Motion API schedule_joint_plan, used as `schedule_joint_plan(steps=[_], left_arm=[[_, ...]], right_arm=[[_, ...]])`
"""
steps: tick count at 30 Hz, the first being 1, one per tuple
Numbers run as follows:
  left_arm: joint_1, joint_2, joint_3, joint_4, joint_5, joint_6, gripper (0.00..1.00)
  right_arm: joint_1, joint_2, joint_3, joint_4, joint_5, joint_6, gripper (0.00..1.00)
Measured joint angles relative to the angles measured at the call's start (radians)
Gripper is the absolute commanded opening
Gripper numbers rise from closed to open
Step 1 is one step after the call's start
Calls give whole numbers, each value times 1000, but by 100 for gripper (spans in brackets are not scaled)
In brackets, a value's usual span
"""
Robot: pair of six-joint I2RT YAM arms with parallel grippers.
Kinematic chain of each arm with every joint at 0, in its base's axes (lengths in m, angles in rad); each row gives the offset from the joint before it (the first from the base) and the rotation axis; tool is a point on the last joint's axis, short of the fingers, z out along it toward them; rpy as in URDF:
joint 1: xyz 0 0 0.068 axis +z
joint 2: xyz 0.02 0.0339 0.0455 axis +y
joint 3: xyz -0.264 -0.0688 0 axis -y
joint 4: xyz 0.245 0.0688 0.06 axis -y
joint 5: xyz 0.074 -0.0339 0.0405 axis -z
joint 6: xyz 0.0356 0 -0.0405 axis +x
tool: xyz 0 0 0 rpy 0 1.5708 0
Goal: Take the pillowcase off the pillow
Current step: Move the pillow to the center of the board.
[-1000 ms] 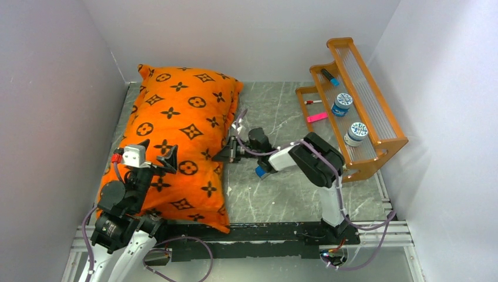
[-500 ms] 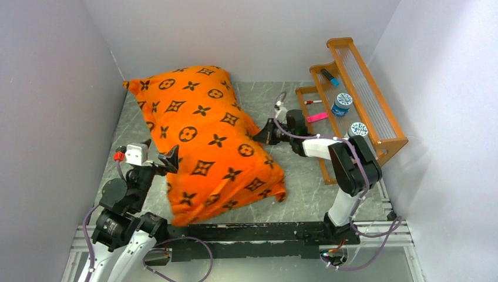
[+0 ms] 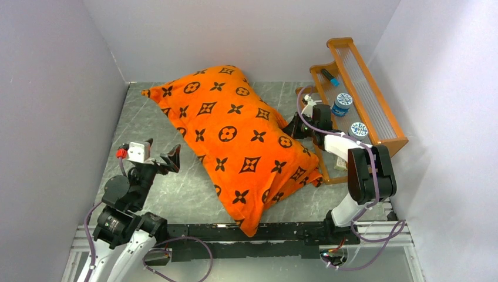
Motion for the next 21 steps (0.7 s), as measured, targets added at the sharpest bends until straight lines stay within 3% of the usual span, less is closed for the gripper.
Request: schedule_joint_plan(steps=[10,21], left_arm=[[0,62,12,-13,-29,-71,97],[0,402,112,-108,21,-322,97]], right_arm=[[43,-83,13,-79,12,-45,0],[123,-145,64,-167,54,-89,0]])
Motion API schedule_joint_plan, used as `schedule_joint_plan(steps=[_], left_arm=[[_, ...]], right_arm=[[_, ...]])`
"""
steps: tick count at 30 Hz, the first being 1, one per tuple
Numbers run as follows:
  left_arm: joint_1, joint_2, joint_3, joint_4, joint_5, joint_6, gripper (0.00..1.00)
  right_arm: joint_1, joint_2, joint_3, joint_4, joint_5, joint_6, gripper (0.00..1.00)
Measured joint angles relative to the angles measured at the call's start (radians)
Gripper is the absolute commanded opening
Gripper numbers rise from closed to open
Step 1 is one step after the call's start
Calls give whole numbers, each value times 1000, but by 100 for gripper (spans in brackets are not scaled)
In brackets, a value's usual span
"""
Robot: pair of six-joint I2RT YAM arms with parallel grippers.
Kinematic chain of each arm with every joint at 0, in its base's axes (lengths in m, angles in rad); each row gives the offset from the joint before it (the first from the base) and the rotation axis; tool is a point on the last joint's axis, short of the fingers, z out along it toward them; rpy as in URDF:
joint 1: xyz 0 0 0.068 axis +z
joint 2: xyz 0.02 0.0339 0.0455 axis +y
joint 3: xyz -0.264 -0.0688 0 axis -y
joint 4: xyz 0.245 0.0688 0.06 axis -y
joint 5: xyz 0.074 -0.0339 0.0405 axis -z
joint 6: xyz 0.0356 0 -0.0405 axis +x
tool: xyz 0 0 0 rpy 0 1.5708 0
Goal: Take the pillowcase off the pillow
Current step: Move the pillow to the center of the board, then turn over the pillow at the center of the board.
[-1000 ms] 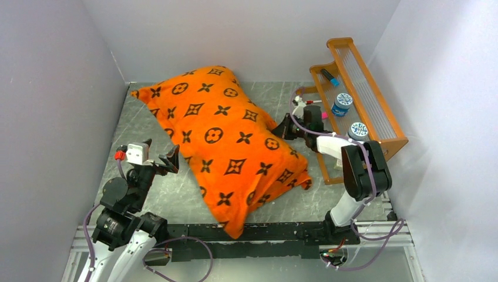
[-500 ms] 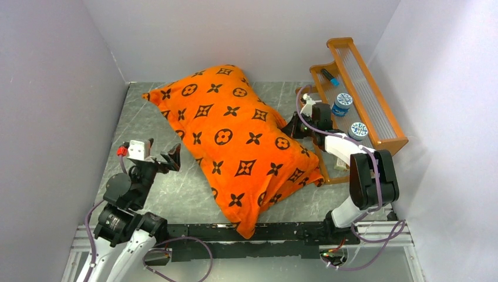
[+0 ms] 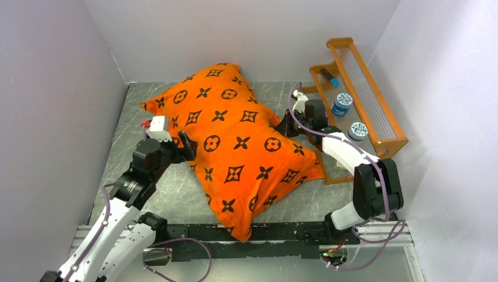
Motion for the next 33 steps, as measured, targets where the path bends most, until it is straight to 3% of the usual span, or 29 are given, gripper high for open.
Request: schedule_joint_plan(steps=[6,13,21,25,28,33], left_arm=[[0,152,0,-38,28,-113,97],[1,202,-37,3,34,-210,97],[0,208,-75,18,-36,-258,97],[0,200,-111,42,-66,-292,97],[0,196,-154,81,-84,-330,97],[1,234,-219,155,-87,-383,97]], right_arm=[[37,-31,10,-19,-3,-3,0],[47,-47,28,-38,-53,-5,0],[48,-61,35,-46,-117,-6,14],[48,-62,42,-60,-123,-18,31],[48,-62,91,-111,-117,-38,55],[48,-67,180,-125,-108,-49,83]])
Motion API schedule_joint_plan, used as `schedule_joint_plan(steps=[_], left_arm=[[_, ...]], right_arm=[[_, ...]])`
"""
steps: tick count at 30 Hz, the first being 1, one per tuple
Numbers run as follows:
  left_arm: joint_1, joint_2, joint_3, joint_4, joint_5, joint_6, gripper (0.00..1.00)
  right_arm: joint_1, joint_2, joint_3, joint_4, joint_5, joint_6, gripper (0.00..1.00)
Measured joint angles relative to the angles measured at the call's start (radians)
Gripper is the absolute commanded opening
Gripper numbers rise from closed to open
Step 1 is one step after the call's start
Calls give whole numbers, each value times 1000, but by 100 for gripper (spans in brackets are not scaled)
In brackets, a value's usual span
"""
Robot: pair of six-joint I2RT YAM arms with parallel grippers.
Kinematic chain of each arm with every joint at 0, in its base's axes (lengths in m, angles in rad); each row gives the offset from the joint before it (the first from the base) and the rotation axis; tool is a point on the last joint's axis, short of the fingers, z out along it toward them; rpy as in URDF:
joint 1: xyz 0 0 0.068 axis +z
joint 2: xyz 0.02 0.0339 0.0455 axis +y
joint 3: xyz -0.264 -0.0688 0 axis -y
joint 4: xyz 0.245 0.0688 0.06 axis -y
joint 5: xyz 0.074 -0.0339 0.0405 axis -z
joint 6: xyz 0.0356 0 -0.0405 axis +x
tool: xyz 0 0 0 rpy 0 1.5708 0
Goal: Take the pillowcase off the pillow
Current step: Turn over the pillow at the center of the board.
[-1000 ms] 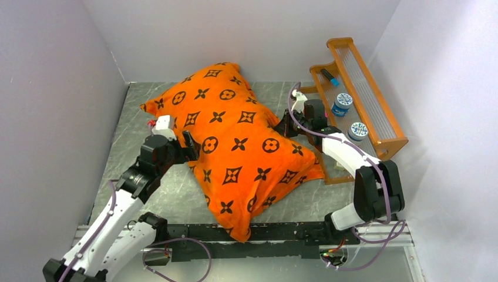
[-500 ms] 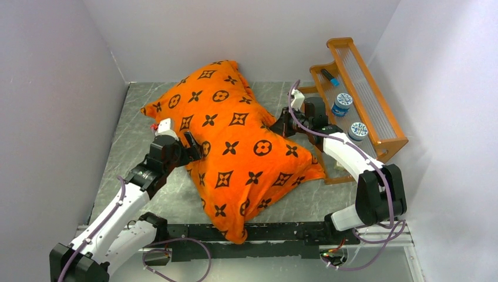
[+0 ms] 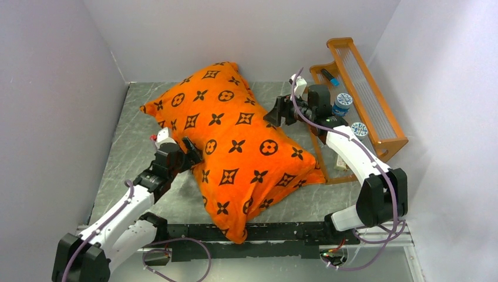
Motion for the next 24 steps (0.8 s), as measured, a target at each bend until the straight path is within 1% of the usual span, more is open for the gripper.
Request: schedule_joint_plan(steps=[2,6,10,15,20,24], left_arm=[[0,33,-16,30,8,-15,97],[2,89,-27,78,26,-36,97],[5,89,-33,87,32,-44,97],[7,46,-56,80,31,-60,97],[8,13,-63,65,35,-65,97],[8,4,-68,62,43,-78,97]], right_arm=[[0,-3,19,2,-1,4,91],[-1,13,51,0,-11,17,99],[-13,77,112,-2,-26,39,100],[-35,193,173,2,-46,77,100],[-40,288,175,27,-83,136,100],[-33,368,175,99,-165,198,100]])
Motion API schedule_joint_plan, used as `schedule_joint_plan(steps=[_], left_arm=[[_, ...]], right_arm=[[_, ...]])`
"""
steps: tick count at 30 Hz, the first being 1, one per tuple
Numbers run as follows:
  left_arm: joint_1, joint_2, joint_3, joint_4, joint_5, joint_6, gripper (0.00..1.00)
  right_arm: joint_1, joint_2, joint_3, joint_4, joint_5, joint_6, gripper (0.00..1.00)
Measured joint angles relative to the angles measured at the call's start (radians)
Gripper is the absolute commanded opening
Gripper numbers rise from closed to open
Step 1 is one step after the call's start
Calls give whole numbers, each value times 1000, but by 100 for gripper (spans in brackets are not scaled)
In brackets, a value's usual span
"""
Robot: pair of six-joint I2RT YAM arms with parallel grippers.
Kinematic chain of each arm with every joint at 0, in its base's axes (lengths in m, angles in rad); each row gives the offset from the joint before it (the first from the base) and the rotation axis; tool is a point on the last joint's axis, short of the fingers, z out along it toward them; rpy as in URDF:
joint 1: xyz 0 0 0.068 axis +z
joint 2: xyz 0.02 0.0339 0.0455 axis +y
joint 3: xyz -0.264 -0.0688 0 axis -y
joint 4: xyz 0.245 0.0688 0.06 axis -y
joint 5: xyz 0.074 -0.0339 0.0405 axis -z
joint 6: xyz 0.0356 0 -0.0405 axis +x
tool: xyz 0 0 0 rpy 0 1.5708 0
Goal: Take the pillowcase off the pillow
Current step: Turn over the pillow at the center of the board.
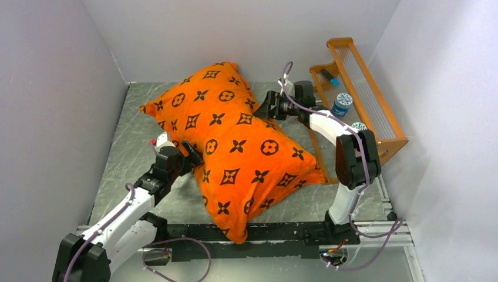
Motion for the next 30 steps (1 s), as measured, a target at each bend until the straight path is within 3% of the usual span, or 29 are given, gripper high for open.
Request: schedule_joint_plan(steps=[3,6,8,13,16,21,30], left_arm=[[3,1,-9,6,6,-4,97],[5,7,-12,11,10,-4,97],[5,13,-13,14,12,-3,97],[8,14,-23,15,14,-2,97],[10,7,-27,11,13,-2,97],[10,3,-27,-9,7,2,97],[13,73,-9,22,20,0,93]], right_arm=[[13,61,-6,83,-82,55,95],[27,98,-14,159,-150,103,83],[36,107,-20,207,-182,128,70],[63,105,-40,294,-224,165,24],[77,92,-46,306,-224,164,2],[100,44,-41,269,-212,137,0],[133,6,99,17,-152,23,0]])
